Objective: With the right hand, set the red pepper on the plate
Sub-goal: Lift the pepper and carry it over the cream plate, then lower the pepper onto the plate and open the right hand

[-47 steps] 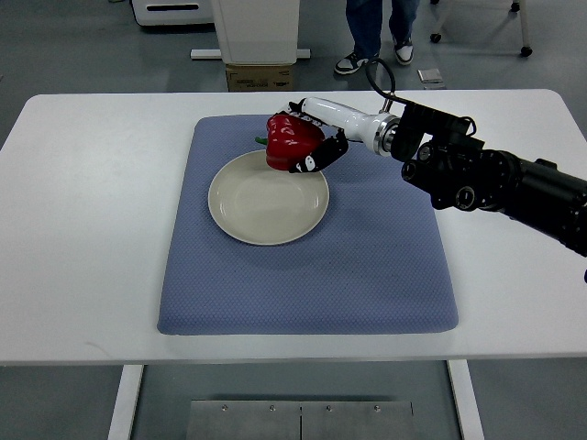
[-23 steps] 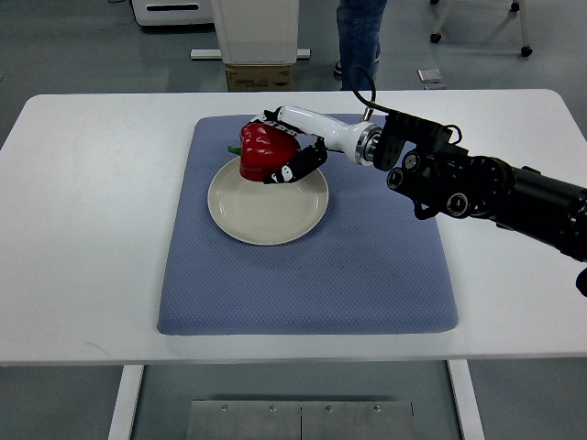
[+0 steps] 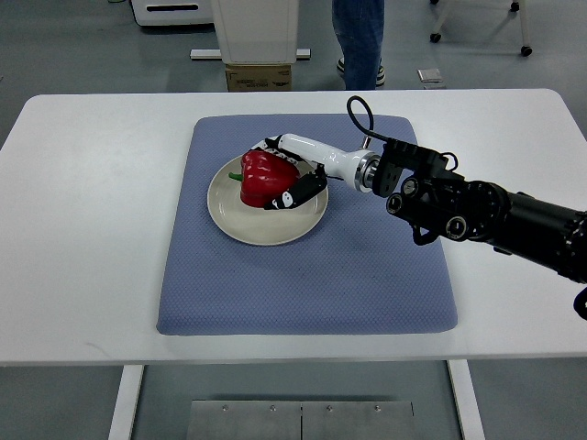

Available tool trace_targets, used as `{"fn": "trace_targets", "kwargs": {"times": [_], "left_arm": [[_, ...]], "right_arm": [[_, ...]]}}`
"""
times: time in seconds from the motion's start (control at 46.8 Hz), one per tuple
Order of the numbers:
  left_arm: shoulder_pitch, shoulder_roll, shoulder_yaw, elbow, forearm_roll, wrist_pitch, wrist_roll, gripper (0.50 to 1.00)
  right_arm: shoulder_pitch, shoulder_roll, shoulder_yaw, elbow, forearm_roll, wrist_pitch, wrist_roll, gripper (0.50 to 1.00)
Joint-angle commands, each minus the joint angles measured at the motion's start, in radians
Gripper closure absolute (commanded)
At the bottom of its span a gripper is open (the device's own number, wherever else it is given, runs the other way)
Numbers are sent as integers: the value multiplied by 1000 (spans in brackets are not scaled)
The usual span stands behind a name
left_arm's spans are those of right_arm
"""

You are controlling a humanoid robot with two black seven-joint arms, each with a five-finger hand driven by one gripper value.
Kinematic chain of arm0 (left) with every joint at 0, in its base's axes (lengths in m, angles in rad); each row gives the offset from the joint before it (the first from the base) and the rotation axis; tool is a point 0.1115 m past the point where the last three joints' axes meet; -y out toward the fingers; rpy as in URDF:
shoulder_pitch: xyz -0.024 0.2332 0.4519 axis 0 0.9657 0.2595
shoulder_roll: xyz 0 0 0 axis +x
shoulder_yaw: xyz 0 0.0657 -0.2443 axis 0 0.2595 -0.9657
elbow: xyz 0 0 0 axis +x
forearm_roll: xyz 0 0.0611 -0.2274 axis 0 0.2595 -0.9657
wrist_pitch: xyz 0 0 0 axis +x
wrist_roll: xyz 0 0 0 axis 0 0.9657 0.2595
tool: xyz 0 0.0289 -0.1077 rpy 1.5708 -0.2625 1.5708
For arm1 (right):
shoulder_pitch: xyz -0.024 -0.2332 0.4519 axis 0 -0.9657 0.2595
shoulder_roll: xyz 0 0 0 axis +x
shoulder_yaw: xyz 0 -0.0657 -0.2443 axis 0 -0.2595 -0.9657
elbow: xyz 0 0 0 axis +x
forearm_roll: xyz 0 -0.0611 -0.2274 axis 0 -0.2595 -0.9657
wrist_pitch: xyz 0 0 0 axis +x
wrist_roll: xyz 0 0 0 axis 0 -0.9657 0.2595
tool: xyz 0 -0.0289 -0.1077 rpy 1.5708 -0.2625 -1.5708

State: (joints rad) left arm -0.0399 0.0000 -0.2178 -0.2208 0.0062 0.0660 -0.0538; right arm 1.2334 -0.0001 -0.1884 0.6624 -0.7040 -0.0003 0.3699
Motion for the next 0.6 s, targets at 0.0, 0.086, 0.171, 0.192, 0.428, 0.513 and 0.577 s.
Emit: {"fn": "trace_targets", "kwargs": {"times": [0.0,0.086,0.171,0.192,0.428,0.513,0.577], "left_arm": [[0,0,0,0,0,0,0,500],[0,0,0,0,0,0,0,500],[0,0,0,0,0,0,0,500],[0,0,0,0,0,0,0,500],[0,0,0,0,0,0,0,500],[0,0,0,-2,0,0,0,500],[0,0,0,0,0,0,0,500]], "right_arm": [[-5,0,0,-1,0,0,0,1000],[-11,0,1,-3,3,0,1,1000],[-18,0,3,-1,5,0,1,677],[-19,0,3,-3,5,0,1,616],[-31,0,38,-1,11,0,1,505],[-29,0,43,-1,11,2,1,505],[-25,0,46,-1,11,2,1,505]]}}
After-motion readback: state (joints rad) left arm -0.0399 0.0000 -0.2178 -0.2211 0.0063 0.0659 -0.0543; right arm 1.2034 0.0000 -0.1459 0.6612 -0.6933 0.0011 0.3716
